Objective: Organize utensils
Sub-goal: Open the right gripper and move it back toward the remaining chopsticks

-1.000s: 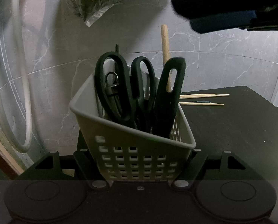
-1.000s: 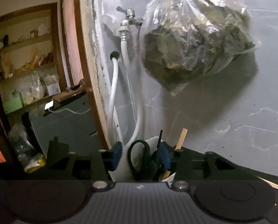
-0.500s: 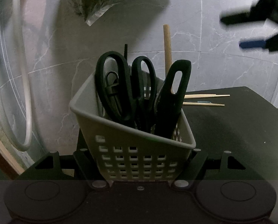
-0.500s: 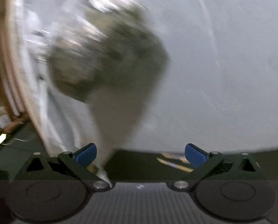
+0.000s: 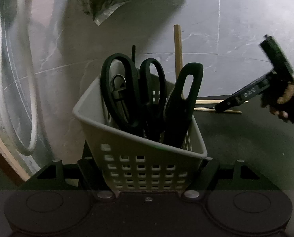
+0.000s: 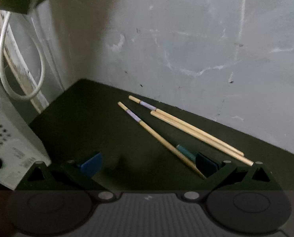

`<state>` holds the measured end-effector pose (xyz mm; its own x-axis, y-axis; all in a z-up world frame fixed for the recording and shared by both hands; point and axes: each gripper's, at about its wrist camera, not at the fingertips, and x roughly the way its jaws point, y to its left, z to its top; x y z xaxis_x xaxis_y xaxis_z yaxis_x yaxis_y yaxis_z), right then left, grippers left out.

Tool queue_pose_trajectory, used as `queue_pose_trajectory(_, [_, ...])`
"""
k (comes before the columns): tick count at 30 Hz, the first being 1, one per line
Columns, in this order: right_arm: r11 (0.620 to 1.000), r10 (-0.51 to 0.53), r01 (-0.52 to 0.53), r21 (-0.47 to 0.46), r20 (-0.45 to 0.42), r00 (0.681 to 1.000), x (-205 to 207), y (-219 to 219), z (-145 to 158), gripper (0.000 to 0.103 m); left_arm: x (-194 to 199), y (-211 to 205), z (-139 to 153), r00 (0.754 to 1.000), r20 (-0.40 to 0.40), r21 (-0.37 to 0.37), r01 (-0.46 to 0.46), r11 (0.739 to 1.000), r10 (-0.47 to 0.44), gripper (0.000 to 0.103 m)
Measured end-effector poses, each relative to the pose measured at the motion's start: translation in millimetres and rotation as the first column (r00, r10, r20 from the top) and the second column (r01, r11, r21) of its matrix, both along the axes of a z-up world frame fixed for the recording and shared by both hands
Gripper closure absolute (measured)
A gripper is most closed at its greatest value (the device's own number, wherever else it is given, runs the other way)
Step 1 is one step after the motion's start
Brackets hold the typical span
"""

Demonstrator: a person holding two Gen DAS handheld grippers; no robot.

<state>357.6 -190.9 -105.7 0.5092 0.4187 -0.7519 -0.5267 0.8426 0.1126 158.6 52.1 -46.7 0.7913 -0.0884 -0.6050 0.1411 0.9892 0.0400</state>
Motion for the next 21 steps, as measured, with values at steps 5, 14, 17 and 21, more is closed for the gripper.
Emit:
queue_pose_trajectory(5, [0.998, 0.053, -0.054, -0.016, -0.068, 0.996, 38.1, 4.5, -13.3, 0.000, -0.3, -4.1, 1.8, 1.000, -0.005, 0.005, -0.023, 1.000, 0.023, 0.026])
queue_pose_trajectory(14, [0.993, 0.112, -0.114, -0.019, -0.115, 0.987, 55.5, 11.5, -21.8, 0.000, -2.0, -9.3, 3.8, 0.998, -0.009, 0.011, -0.057, 0.998, 0.057, 0.026])
queue_pose_trajectory(17, [0.992, 0.122, -0.126, -0.017, -0.123, 0.985, 56.1, 12.3, -25.0, 0.001, -3.2, -10.3, 4.0, 0.998, -0.011, 0.013, -0.063, 0.998, 0.064, 0.026])
queue_pose_trajectory(21, [0.991, 0.129, -0.133, -0.019, -0.134, 0.983, 55.7, 12.4, -28.8, 0.001, -5.0, -11.6, 4.5, 0.997, -0.014, 0.013, -0.070, 0.997, 0.070, 0.026])
